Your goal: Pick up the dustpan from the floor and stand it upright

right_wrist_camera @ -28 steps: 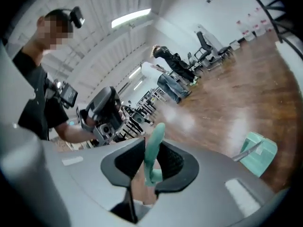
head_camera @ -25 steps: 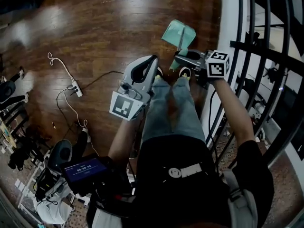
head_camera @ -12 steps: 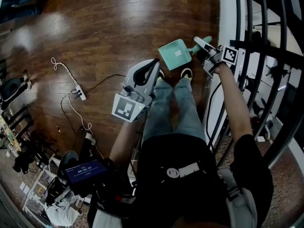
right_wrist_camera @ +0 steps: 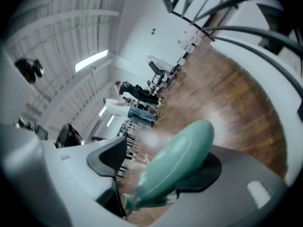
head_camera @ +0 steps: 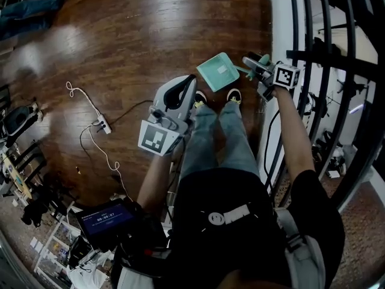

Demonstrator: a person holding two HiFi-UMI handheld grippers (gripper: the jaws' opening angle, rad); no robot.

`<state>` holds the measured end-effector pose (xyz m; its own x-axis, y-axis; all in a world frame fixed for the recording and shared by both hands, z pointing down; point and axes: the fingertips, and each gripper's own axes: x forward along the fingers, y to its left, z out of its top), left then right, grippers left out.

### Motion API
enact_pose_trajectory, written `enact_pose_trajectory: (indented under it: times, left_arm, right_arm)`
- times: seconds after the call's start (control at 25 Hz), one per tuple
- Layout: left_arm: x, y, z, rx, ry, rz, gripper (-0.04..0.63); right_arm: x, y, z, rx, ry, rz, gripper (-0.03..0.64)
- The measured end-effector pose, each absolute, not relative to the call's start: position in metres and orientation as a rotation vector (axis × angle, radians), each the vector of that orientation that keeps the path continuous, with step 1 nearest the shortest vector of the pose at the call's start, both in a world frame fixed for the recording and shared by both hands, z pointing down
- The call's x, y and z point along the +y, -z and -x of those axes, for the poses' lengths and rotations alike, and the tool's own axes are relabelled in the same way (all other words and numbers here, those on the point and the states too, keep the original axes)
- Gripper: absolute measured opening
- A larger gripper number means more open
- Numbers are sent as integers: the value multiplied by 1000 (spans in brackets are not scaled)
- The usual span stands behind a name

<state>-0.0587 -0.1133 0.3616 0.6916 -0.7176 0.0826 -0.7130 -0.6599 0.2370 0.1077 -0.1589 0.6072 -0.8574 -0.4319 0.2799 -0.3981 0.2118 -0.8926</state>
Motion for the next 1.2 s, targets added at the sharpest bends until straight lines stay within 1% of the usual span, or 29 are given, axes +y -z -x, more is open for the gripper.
enact_pose_trajectory:
  times: [0.12, 0.16, 0.2, 0.24, 0.32, 0.4, 0.44, 0.48, 0.6, 0.72, 0.84, 0.92, 0.96, 1.0, 1.08, 1.2]
  left_arm:
    - [-117, -359, 52, -1132, 20, -2666, 18]
    - [-118, -360, 50, -1129, 17, -2670, 18]
    - [-120, -360, 48, -1126, 16, -2673, 18]
    - [-121, -361, 46, -1124, 14, -2673, 18]
    - [-121, -362, 43, -1116, 6, -2679, 18]
    - [-120, -365, 43, -1110, -5, -2692, 18]
    - [-119, -366, 46, -1111, -5, -2696, 18]
    - [-117, -368, 49, -1112, -4, -2697, 18]
    - [-112, -373, 56, -1105, -16, -2706, 18]
    - [-109, -369, 49, -1092, -22, -2710, 18]
    - [-85, -336, 32, -1085, -3, -2730, 18]
    - [-73, -319, 26, -1085, 2, -2746, 18]
    - [-74, -319, 27, -1086, -1, -2754, 18]
    - [-79, -324, 31, -1090, -4, -2763, 18]
    - [-85, -333, 39, -1118, -14, -2778, 18]
    - [-88, -333, 42, -1179, -92, -2820, 18]
  right_arm:
    - [-155, -624, -112, 2703, 1638, 992, 347]
    - [-153, -631, -112, 2784, 1601, 1019, 370]
    - [-151, -638, -111, 2857, 1571, 1042, 376]
    - [-149, -645, -111, 2915, 1542, 1067, 377]
    - [-146, -655, -111, 2986, 1480, 1110, 416]
    - [-148, -661, -107, 3012, 1418, 1129, 428]
    - [-149, -664, -103, 3008, 1392, 1141, 444]
    - [-149, -667, -99, 2994, 1374, 1152, 481]
    - [-150, -671, -95, 2885, 1350, 1208, 563]
    - [-162, -652, -122, 2763, 1236, 1343, 578]
    - [-152, -593, -148, 2798, 1013, 1419, 578]
    - [-143, -560, -153, 2861, 882, 1413, 575]
    - [-144, -550, -149, 2904, 805, 1393, 570]
    - [-148, -544, -141, 2949, 708, 1365, 546]
    - [-153, -524, -121, 3021, 485, 1278, 470]
    - [-154, -460, -92, 3033, 240, 1144, 270]
